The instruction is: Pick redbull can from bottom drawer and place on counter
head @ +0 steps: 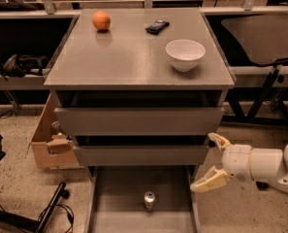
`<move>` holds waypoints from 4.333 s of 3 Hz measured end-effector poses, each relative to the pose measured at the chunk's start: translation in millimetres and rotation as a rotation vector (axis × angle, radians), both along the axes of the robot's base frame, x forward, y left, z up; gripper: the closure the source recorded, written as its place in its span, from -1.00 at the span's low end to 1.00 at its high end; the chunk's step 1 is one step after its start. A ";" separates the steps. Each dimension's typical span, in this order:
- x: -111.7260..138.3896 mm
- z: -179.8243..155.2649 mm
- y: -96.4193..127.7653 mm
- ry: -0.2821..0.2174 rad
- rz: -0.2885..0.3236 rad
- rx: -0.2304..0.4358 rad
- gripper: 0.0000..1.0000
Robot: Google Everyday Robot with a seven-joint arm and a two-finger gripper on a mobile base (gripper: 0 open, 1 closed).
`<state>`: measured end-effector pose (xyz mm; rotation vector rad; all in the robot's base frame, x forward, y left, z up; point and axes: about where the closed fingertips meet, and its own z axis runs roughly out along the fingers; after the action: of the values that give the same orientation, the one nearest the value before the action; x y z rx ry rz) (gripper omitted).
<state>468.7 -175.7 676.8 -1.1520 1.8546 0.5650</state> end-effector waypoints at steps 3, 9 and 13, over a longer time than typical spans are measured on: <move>4.5 -104.4 54.7 0.015 -0.012 0.087 -1.00; 69.2 -348.3 68.1 -0.012 0.158 0.163 -1.00; 71.8 -447.9 92.8 -0.053 0.341 0.320 -1.00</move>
Offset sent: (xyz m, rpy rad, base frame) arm -0.0010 0.0478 -0.0820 0.0487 0.0060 -0.0327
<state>540.5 -82.9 228.9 -1.2546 1.4627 0.9757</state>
